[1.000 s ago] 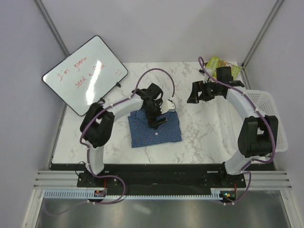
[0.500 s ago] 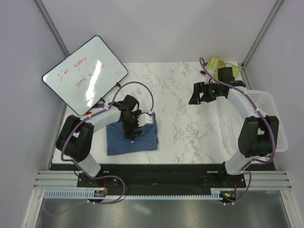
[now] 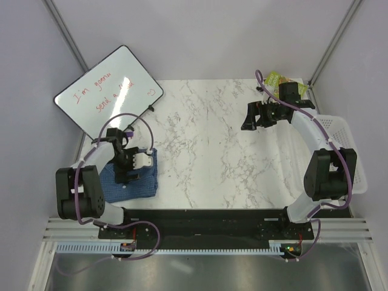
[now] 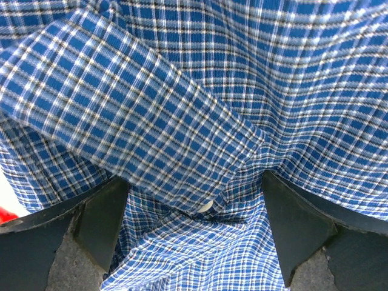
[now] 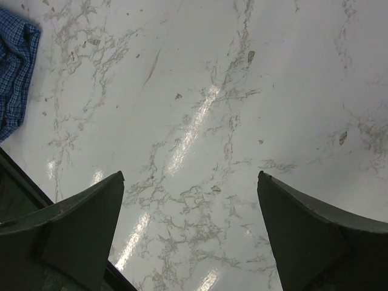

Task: Fold and stack the long sleeve shirts
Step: Neatly place the folded shirt to the corner

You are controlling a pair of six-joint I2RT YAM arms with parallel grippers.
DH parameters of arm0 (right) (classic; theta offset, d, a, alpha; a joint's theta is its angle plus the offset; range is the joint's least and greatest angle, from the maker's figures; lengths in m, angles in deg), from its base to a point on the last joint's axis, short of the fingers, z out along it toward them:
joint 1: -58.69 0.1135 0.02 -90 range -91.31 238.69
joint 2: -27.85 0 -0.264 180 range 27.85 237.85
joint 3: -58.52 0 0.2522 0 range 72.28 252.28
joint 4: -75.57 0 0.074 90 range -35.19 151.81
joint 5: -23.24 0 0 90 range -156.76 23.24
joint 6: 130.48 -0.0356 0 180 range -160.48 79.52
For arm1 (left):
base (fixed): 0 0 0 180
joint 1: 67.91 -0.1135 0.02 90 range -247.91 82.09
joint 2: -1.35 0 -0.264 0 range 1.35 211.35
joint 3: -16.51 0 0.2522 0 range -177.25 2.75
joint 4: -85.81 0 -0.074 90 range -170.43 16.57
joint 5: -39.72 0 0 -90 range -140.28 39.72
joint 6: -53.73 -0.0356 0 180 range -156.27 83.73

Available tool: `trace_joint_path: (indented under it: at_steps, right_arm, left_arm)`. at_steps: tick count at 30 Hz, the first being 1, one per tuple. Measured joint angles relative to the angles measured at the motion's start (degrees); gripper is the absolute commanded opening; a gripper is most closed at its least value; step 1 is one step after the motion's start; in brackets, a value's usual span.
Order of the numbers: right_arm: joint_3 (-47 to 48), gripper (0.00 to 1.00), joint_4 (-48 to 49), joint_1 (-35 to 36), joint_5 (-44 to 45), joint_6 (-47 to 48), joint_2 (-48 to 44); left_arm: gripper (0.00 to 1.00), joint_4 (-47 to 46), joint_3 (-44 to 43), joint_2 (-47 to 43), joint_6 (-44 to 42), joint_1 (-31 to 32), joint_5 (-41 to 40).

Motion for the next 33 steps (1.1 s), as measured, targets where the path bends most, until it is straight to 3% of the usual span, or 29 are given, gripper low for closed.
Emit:
trace_joint_path:
  at_steps: [9,17,27,33]
  right_arm:
    - [1.2,0.98,-0.8,0.0,0.5,0.3,0.3]
    - [1.2,0.98,-2.0,0.0,0.8,0.9,0.4]
    - [2.2,0.98,-3.2,0.0,1.0,0.9,0.4]
    - [3.5,0.98,-3.7,0.0,0.8,0.9,-0.7]
  left_arm:
    - [0.97,0.9,-1.7,2.7,-18.6,-11.1,-6.9]
    - [0.98,-2.2,-4.3,6.4,-24.9,-16.5,-14.3]
    - [0.99,1.0,-5.1,2.1,-26.8,-16.9,-13.3]
    - [0.99,11.8,-16.1,-5.5,-26.3,-11.9,-6.7]
